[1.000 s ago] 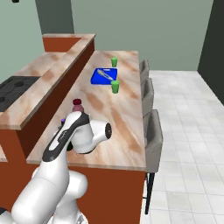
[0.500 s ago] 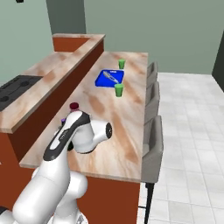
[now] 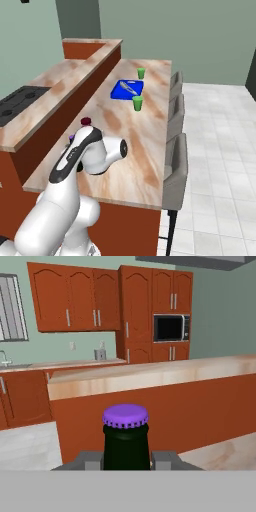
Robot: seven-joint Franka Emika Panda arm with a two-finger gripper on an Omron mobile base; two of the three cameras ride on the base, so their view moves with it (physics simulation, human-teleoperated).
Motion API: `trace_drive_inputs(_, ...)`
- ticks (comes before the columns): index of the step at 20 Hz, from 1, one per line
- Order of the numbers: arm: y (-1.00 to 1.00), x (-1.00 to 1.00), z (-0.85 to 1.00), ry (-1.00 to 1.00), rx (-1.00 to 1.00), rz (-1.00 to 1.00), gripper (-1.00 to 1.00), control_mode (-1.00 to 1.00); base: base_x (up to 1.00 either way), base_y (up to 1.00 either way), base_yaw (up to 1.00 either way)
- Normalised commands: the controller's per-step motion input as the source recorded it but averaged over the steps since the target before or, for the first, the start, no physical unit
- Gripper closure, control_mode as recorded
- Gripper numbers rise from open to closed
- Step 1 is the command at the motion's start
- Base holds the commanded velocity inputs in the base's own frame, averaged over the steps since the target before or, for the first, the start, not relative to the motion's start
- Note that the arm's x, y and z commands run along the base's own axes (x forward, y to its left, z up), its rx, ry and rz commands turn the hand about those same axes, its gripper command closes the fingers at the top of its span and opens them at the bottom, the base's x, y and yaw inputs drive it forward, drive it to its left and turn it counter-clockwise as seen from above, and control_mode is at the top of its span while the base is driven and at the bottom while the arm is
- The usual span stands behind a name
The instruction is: Place the drinks on the dining counter in a tight cluster.
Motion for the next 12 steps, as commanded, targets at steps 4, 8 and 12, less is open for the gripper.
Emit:
trace_drive_inputs(4,0.0,0.0,0.0,0.0,0.0,0.0,1.0,1.0,0.0,0.0,0.0)
trace_drive_inputs(8,0.0,0.0,0.0,0.0,0.0,0.0,1.0,1.0,0.05,-0.08,0.0)
trace_drive_inputs(12,-0.24,0.26,-0.05,0.0,0.0,0.0,1.0,-1.0,0.0,0.0,0.0)
